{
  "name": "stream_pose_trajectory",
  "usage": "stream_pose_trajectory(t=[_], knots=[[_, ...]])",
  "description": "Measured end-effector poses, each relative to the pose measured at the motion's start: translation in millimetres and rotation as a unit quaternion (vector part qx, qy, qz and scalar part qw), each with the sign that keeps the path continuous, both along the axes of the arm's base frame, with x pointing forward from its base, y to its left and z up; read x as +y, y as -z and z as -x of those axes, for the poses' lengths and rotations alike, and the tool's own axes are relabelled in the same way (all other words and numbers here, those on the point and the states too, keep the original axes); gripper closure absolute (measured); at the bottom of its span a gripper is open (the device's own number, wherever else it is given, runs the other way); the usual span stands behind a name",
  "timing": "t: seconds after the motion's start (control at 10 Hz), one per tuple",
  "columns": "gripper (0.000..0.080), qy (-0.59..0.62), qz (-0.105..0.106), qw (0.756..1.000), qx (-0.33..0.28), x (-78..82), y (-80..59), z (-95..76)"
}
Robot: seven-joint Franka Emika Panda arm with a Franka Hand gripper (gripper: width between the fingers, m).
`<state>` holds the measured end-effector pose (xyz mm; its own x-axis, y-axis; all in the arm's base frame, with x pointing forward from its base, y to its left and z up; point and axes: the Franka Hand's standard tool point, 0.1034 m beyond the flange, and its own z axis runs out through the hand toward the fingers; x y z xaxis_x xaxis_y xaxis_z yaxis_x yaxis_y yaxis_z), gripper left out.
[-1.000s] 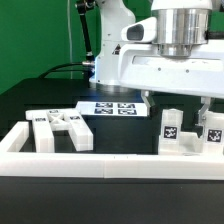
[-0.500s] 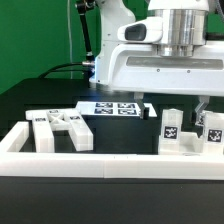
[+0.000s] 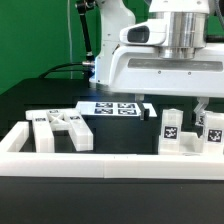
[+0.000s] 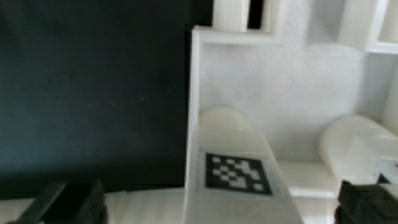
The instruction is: Assemble chair
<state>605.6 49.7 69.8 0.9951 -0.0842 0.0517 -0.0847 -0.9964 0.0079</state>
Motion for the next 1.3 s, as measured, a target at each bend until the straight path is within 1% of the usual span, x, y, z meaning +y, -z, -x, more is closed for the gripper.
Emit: stream_pose_trajectory(t=[0.2,0.3,0.4,0.8,0.9,1.1,1.3], knots=[[0.015,0.002,0.001,1.0,-0.002,-2.2,2.7,10.6],[0.015,0.005,0.003,1.0,-0.005,-4.9,6.7,15.5],[0.015,0.01,0.003,1.0,-0.003,-5.1,9.0,17.3],[0.015,0.01,0.003,1.0,-0.003,-6.4,8.9,16.9],[0.015,0.01,-0.006,1.0,-0.004,-11.8,9.6,19.7],[0.015,0.016,-0.008,1.0,-0.003,-12.4,15.8,25.5],[0.015,0.024,-0.009,1.0,-0.002,-19.5,19.2,26.0]])
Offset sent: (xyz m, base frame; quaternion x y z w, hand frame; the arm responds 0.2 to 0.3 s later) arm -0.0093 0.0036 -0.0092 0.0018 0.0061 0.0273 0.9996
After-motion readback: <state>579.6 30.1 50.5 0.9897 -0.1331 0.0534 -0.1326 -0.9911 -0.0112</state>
